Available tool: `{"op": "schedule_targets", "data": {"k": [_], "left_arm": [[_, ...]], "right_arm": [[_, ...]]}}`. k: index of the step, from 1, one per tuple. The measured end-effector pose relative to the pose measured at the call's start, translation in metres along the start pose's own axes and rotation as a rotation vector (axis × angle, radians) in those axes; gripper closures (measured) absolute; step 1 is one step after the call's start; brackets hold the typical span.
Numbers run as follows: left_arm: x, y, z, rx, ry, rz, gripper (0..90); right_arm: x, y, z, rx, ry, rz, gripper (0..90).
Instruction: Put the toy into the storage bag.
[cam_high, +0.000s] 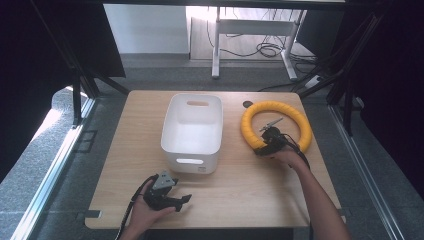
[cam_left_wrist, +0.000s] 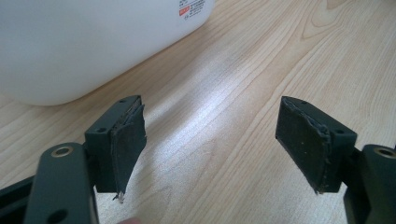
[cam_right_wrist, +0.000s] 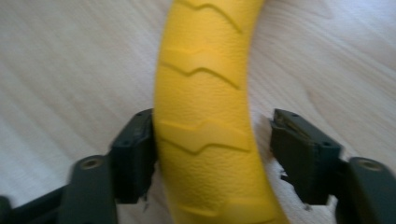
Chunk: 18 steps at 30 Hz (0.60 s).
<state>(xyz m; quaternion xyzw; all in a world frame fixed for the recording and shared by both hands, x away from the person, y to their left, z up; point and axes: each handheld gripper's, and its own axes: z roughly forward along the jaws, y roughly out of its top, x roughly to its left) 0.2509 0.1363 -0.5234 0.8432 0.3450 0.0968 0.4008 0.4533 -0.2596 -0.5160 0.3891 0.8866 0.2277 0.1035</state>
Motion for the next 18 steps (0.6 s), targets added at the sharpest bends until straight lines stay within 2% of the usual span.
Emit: {"op": "schedule_targets", "data": {"k": [3, 11, 13, 18], "left_arm": [[-0.001, 0.000, 0.001, 0.001, -0.003, 0.002, 24.3], [-0.002, 0.000, 0.001, 0.005, -0.002, 0.008, 24.4], [-0.001, 0.000, 0.001, 0.004, -0.002, 0.006, 24.4], [0.001, -0.001, 0.001, 0.005, 0.001, 0.002, 24.3]], "right_arm": [[0.001, 0.006, -0.001, 0.044, 0.018, -0.020, 46.4], [0.000, 0.013, -0.001, 0.100, 0.046, -0.042, 49.3], [-0.001, 0.013, -0.002, 0.087, 0.056, -0.045, 49.8], [0.000, 0.016, -0.017, -0.004, 0.090, -0.032, 50.7]]}}
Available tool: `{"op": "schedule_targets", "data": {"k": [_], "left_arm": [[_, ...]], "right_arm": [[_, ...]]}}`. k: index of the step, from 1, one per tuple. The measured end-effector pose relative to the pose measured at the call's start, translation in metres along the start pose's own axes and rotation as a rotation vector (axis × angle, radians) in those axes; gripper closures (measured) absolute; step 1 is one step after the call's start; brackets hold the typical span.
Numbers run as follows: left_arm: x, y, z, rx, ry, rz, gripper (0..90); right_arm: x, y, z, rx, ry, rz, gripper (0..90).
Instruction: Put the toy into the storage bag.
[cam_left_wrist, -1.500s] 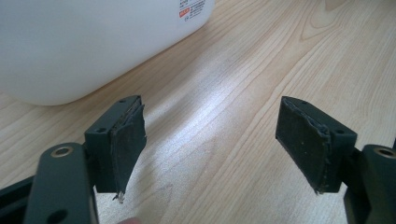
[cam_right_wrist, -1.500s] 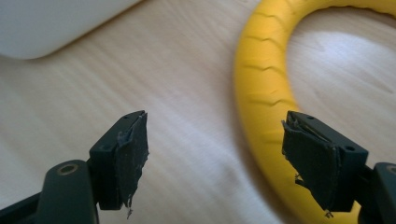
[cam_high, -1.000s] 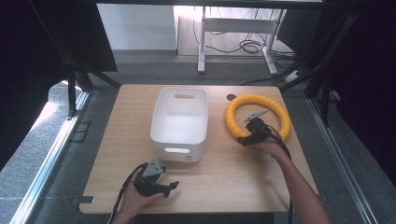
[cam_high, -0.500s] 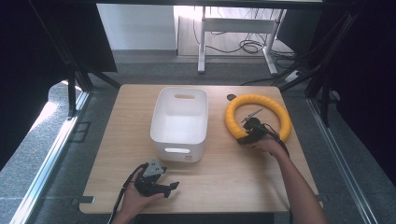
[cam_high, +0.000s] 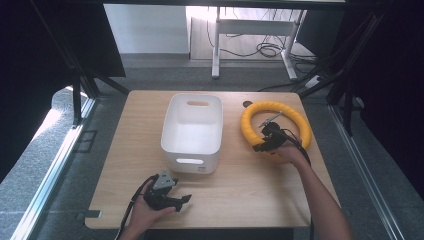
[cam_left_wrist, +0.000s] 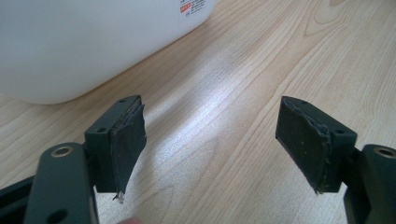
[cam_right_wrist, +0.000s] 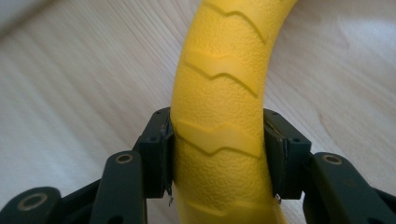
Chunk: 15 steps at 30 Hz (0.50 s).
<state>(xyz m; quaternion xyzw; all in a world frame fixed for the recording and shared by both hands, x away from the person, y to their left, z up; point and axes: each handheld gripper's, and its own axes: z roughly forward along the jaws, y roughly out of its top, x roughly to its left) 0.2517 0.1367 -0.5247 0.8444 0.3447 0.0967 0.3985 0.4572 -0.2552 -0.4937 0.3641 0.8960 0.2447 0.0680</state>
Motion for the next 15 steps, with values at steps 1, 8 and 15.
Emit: {"op": "schedule_targets", "data": {"k": [1, 8, 15], "left_arm": [[0.000, 0.000, 0.000, 0.000, 0.000, 0.000, 24.4], [-0.003, 0.000, 0.001, 0.000, -0.002, 0.003, 24.3], [-0.004, 0.001, 0.002, 0.007, -0.003, 0.012, 24.3]], "right_arm": [[0.001, 0.001, -0.005, -0.022, 0.011, 0.002, 50.9], [0.006, 0.004, -0.048, -0.208, 0.146, 0.063, 51.4], [0.010, 0.000, -0.077, -0.362, 0.256, 0.096, 51.4]]}}
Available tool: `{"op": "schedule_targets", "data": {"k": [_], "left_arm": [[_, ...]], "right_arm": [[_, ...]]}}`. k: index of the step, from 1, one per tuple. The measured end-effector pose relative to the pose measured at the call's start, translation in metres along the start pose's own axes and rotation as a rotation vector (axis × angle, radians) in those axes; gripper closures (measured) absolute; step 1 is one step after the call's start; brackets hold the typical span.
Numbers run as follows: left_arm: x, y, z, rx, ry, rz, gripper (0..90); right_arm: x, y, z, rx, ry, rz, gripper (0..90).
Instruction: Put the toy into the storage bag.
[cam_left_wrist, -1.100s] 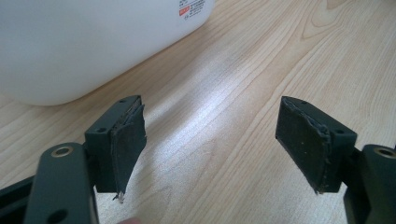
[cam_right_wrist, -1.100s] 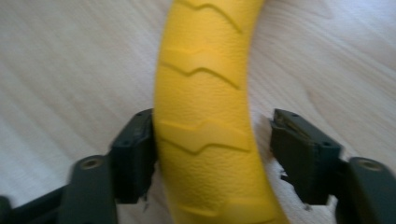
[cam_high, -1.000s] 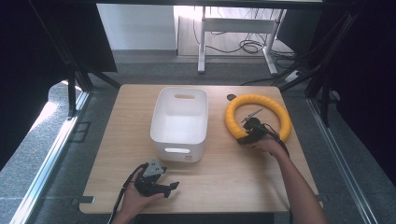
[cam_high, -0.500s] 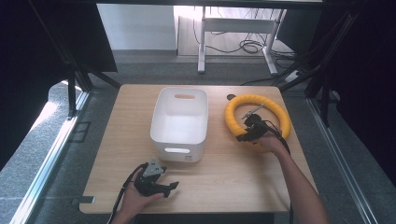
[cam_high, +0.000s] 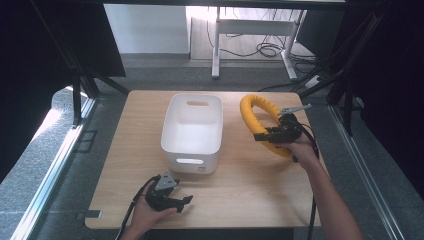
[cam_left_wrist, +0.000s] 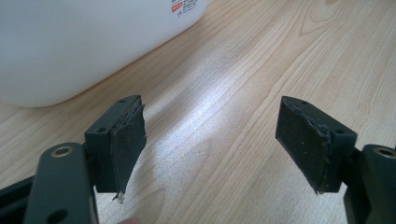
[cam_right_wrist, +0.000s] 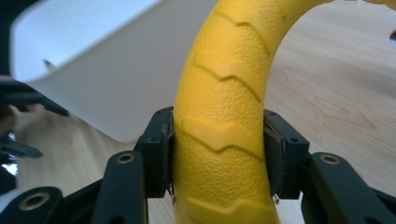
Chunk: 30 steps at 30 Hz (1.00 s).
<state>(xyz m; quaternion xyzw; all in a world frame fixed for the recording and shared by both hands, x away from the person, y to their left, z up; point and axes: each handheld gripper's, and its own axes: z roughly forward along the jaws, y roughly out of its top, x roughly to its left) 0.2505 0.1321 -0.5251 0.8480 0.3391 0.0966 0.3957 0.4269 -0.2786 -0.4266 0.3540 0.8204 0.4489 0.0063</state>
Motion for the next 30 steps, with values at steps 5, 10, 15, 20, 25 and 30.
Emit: {"op": "schedule_targets", "data": {"k": [5, 10, 15, 20, 25, 30], "left_arm": [[-0.001, 0.000, 0.001, 0.001, -0.002, 0.001, 24.3], [-0.001, 0.000, 0.001, 0.002, -0.002, 0.002, 24.3], [-0.002, 0.000, 0.001, 0.006, -0.001, 0.005, 24.3], [-0.002, 0.000, 0.002, 0.007, -0.003, 0.005, 24.3], [-0.002, 0.000, 0.002, 0.008, -0.003, 0.006, 24.3], [-0.002, 0.000, 0.002, 0.009, -0.007, 0.005, 24.3]], "right_arm": [[0.006, 0.001, -0.012, -0.068, 0.027, 0.003, 51.4], [0.011, 0.001, -0.022, -0.138, 0.052, 0.007, 51.6], [0.019, 0.003, -0.029, -0.183, 0.079, -0.004, 51.6], [0.029, 0.004, -0.032, -0.217, 0.097, -0.026, 51.6], [0.038, 0.004, -0.033, -0.236, 0.112, -0.047, 51.6], [0.047, 0.005, -0.030, -0.246, 0.126, -0.069, 51.6]]}}
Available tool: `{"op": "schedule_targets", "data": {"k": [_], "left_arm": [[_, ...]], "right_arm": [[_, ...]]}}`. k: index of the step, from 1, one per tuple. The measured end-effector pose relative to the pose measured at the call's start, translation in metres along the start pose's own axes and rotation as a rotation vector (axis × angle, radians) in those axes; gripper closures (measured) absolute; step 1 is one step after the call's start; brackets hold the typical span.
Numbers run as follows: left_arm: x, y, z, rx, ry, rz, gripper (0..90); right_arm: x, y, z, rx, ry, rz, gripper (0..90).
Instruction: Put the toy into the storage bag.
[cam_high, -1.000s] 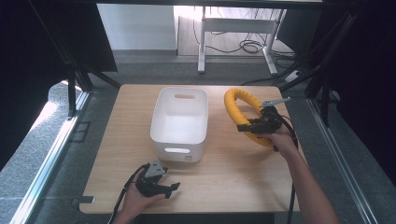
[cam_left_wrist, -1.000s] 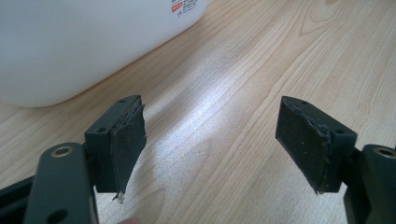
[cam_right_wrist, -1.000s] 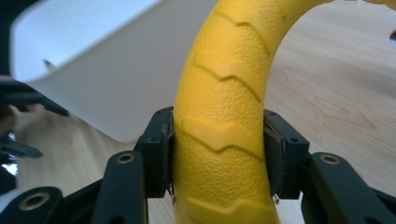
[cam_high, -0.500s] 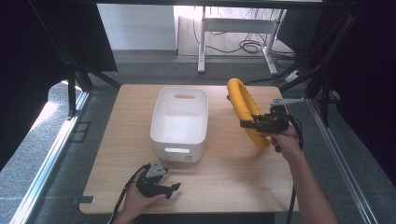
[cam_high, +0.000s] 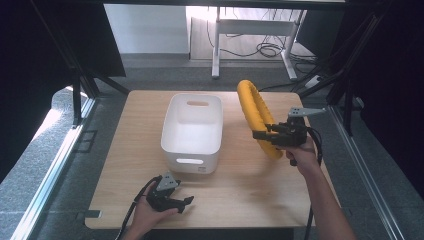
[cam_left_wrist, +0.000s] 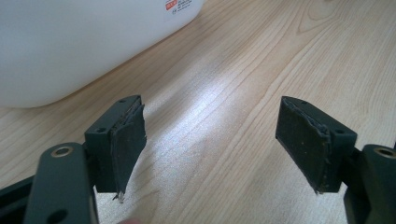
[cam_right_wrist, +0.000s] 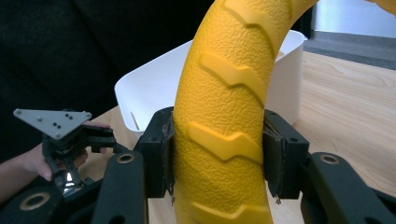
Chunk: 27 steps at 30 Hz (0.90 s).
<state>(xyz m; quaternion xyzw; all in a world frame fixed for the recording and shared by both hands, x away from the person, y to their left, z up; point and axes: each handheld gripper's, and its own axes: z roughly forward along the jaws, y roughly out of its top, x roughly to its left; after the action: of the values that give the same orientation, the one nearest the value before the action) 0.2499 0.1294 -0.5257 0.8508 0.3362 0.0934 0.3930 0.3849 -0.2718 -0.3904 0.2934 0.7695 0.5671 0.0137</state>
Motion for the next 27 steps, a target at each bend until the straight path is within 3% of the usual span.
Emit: {"op": "schedule_targets", "data": {"k": [5, 17, 27], "left_arm": [[-0.001, 0.000, 0.000, 0.004, 0.002, 0.004, 24.3], [0.000, 0.000, 0.000, -0.001, 0.009, -0.002, 24.3], [0.000, 0.000, -0.001, 0.000, 0.009, 0.000, 24.3]], "right_arm": [[0.005, 0.000, 0.002, -0.013, 0.022, -0.001, 51.6], [0.016, -0.004, 0.002, -0.052, 0.024, -0.036, 51.6], [0.034, 0.001, -0.001, -0.092, 0.037, -0.079, 51.6]]}}
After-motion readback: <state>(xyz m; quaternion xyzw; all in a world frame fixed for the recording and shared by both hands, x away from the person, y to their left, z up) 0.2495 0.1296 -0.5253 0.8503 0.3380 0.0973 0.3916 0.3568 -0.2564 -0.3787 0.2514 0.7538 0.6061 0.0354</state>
